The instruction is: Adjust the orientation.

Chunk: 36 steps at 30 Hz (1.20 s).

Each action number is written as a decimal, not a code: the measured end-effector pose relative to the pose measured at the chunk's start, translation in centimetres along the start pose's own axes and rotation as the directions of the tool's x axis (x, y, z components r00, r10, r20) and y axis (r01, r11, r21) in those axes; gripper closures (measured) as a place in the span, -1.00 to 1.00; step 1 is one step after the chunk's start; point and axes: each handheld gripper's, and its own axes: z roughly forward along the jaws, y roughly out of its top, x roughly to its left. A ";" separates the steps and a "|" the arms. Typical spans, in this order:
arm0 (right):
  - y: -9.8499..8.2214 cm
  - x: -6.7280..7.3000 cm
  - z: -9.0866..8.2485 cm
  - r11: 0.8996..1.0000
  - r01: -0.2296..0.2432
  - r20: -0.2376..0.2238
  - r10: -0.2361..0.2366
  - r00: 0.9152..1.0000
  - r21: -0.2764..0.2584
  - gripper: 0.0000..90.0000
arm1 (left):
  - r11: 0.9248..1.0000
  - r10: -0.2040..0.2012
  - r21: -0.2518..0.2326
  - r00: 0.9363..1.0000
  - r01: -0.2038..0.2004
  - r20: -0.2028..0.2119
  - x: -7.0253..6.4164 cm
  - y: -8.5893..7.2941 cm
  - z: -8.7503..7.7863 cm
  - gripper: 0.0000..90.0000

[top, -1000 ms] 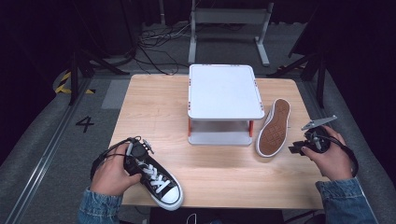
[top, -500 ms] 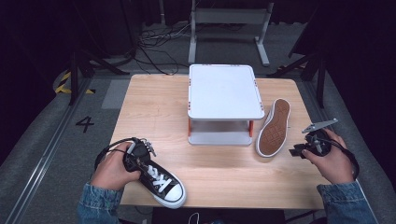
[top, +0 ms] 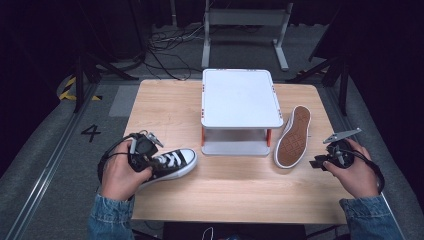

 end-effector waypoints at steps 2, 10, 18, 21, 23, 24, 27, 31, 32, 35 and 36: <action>-0.1 0.0 -0.1 1.000 -0.003 0.003 0.003 1.000 0.002 0.48 | 0.997 -0.063 -0.041 0.998 0.062 -0.016 0.6 0.2 0.1 0.87; -0.7 -0.2 -0.3 1.000 -0.019 0.010 0.019 1.000 0.000 0.48 | 0.974 -0.193 -0.130 0.979 0.184 -0.061 2.6 2.3 2.3 0.86; -1.0 -0.3 -0.3 1.000 -0.027 0.014 0.027 1.000 0.000 0.47 | 0.963 -0.269 -0.061 0.959 0.264 -0.092 2.4 4.2 5.5 0.85; -0.9 -0.4 -0.2 1.000 -0.026 0.013 0.026 1.000 -0.002 0.47 | 0.966 -0.258 -0.027 0.965 0.257 -0.036 1.2 4.7 6.1 0.83; -0.8 -0.3 -0.2 1.000 -0.025 0.012 0.025 1.000 -0.004 0.46 | 0.967 -0.255 -0.018 0.967 0.254 -0.024 0.9 4.8 6.1 0.82; -0.7 -0.3 -0.2 1.000 -0.019 0.010 0.019 1.000 -0.009 0.46 | 0.970 -0.244 0.007 0.970 0.244 -0.005 0.1 5.1 6.2 0.81; -0.5 -0.2 -0.2 1.000 -0.015 0.013 0.016 1.000 -0.018 0.46 | 0.972 -0.233 0.025 0.972 0.233 0.007 -0.7 5.4 6.4 0.78; -0.4 -0.1 -0.2 1.000 -0.004 0.014 0.004 1.000 -0.019 0.46 | 0.979 -0.200 0.054 0.978 0.197 0.052 -2.0 5.9 6.2 0.58; -0.4 -0.1 -0.2 1.000 -0.001 0.016 0.001 1.000 -0.020 0.45 | 0.980 -0.194 0.063 0.978 0.189 0.073 -2.4 6.1 6.3 0.44; -0.4 -0.1 -0.2 1.000 -0.003 0.017 0.004 1.000 -0.026 0.43 | 0.985 -0.162 0.073 0.978 0.154 0.129 -2.9 6.3 6.5 0.41; -0.4 -0.1 -0.2 1.000 -0.003 0.017 0.003 1.000 -0.029 0.42 | 0.987 -0.156 0.065 0.978 0.148 0.137 -3.1 6.3 6.5 0.41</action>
